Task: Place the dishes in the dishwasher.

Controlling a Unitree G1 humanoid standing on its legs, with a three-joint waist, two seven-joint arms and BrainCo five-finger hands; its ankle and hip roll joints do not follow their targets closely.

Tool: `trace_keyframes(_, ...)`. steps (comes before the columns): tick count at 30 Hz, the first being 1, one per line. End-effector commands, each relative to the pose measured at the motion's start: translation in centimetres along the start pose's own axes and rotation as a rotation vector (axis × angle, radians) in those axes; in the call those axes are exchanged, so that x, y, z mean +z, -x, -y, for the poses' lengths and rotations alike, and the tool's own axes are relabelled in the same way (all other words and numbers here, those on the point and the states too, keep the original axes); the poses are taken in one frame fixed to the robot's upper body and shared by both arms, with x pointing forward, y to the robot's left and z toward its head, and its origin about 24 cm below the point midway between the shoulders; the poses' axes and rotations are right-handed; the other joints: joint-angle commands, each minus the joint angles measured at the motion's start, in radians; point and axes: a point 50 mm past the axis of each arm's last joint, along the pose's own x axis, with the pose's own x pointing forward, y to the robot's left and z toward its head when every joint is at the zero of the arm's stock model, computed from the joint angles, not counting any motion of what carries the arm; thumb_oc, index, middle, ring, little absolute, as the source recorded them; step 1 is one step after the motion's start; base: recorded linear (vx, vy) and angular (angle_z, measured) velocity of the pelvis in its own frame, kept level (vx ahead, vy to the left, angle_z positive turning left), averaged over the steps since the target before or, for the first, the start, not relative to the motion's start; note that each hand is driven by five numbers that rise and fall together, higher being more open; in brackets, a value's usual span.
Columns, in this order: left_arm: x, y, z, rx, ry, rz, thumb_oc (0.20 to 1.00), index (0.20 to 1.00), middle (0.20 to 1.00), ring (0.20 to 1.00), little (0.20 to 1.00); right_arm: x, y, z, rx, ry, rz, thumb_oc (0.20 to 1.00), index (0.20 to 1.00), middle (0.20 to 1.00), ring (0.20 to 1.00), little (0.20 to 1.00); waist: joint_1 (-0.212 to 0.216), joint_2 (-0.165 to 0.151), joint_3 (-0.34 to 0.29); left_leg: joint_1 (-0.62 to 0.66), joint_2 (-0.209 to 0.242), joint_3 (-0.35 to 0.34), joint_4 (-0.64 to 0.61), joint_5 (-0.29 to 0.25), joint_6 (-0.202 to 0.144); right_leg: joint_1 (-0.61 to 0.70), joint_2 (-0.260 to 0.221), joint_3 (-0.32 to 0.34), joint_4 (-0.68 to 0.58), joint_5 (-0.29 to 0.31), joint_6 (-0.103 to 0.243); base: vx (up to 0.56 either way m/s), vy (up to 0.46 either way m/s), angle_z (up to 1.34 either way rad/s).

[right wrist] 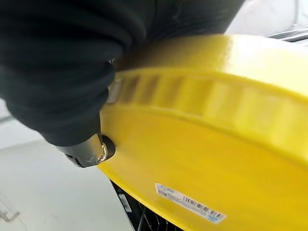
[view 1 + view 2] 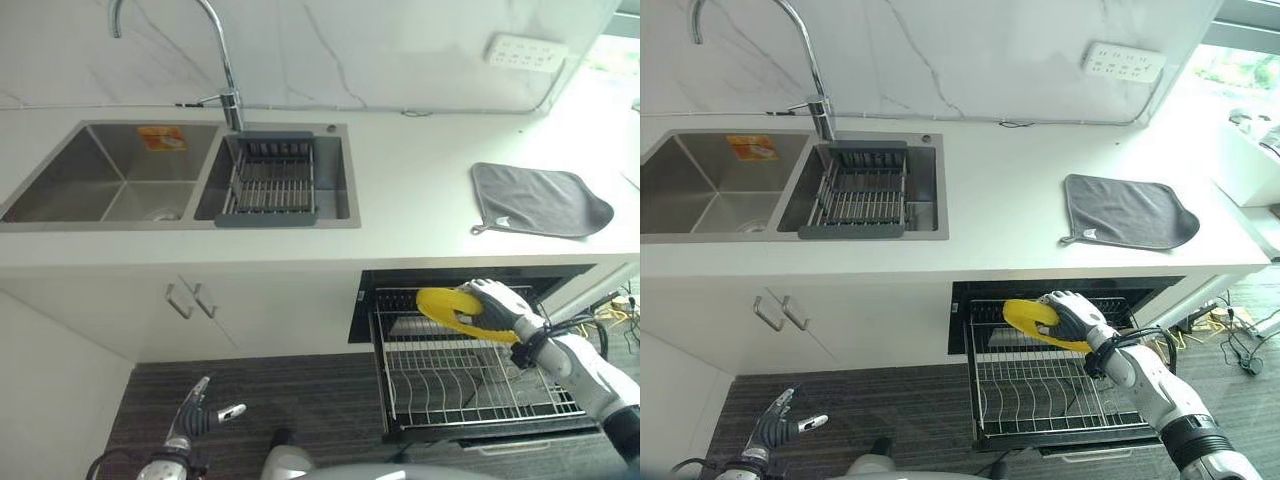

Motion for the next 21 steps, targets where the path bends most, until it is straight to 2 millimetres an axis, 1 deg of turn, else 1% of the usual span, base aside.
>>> trace_keyframes(1,3.1,-1.7,-1.4,-0.012,-0.087,0.105,1.000,1.000,1.000,1.000,1.000,0.3,-1.9,5.9,-0.288,0.141,0.031,0.200,0.200,0.200,0.200,0.200,0.029,0.000,0.052,-0.043,-0.009,-0.066,0.147,-0.131,0.026,0.010,-0.049,-0.006,0.193,-0.190,0.002,0.04,-0.063,0.19)
trace_keyframes(3,3.5,-2.0,-2.1,0.002,-0.105,0.116,1.000,1.000,1.000,1.000,1.000,-0.1,-2.5,6.2,-0.322,0.200,0.009,0.200,0.200,0.200,0.200,0.200,0.038,0.008,0.080,-0.070,-0.020,-0.088,0.210,-0.154,0.032,-0.021,-0.057,-0.010,0.262,-0.210,-0.002,0.04,-0.058,0.23)
trace_keyframes(6,3.9,-2.1,-2.4,0.018,-0.107,0.128,1.000,1.000,1.000,1.000,1.000,-0.5,-2.7,6.7,-0.364,0.240,-0.019,0.200,0.200,0.200,0.200,0.200,0.046,0.015,0.098,-0.080,-0.031,-0.101,0.243,-0.169,0.038,-0.032,-0.063,-0.017,0.303,-0.225,-0.006,0.05,-0.026,0.18)
trace_keyframes(8,3.8,-2.0,-2.4,0.031,-0.099,0.132,1.000,1.000,1.000,1.000,1.000,-1.0,-2.8,6.6,-0.391,0.276,-0.044,0.200,0.200,0.200,0.200,0.200,0.054,0.021,0.107,-0.084,-0.040,-0.109,0.266,-0.180,0.043,-0.038,-0.068,-0.021,0.330,-0.235,-0.009,0.04,0.006,0.12)
trace_keyframes(11,4.0,-2.0,-2.4,0.030,-0.081,0.144,1.000,1.000,1.000,1.000,1.000,-1.1,-3.0,6.6,-0.389,0.328,-0.049,0.200,0.200,0.200,0.200,0.200,0.059,0.029,0.120,-0.093,-0.050,-0.114,0.292,-0.191,0.047,-0.044,-0.075,-0.027,0.355,-0.246,-0.013,0.02,0.033,0.19)
trace_keyframes(12,3.7,-1.7,-2.2,0.027,-0.088,0.137,1.000,1.000,1.000,1.000,1.000,-1.4,-2.9,6.8,-0.374,0.370,-0.055,0.200,0.200,0.200,0.200,0.200,0.063,0.037,0.130,-0.091,-0.054,-0.112,0.317,-0.203,0.049,-0.041,-0.077,-0.032,0.381,-0.258,-0.018,0.08,0.065,0.04)
trace_keyframes(13,3.5,-1.6,-2.3,0.033,-0.082,0.126,1.000,1.000,1.000,1.000,1.000,-1.5,-2.9,6.7,-0.369,0.375,-0.062,0.200,0.200,0.200,0.200,0.200,0.064,0.039,0.130,-0.090,-0.055,-0.110,0.324,-0.206,0.050,-0.039,-0.078,-0.031,0.391,-0.262,-0.019,0.10,0.072,0.04)
trace_keyframes(15,3.1,-1.4,-2.4,0.041,-0.073,0.108,1.000,1.000,1.000,1.000,1.000,-1.9,-2.8,6.5,-0.354,0.387,-0.078,0.200,0.200,0.200,0.200,0.200,0.066,0.042,0.130,-0.088,-0.056,-0.106,0.337,-0.212,0.051,-0.037,-0.082,-0.033,0.406,-0.268,-0.019,0.08,0.031,0.01)
trace_keyframes(17,2.5,-1.0,-2.3,0.033,-0.082,0.096,1.000,1.000,1.000,1.000,1.000,-2.4,-2.5,5.8,-0.325,0.391,-0.100,0.200,0.200,0.200,0.200,0.200,0.067,0.044,0.130,-0.084,-0.056,-0.102,0.353,-0.219,0.053,-0.031,-0.086,-0.032,0.424,-0.275,-0.018,0.11,0.027,0.02)
trace_keyframes(21,1.6,-0.2,-2.3,0.033,-0.082,0.064,1.000,1.000,1.000,1.000,1.000,-3.4,-1.5,3.6,-0.273,0.373,-0.143,0.200,0.200,0.200,0.200,0.200,0.068,0.046,0.126,-0.068,-0.055,-0.087,0.377,-0.229,0.058,-0.014,-0.091,-0.026,0.448,-0.284,-0.013,0.12,0.032,-0.03)
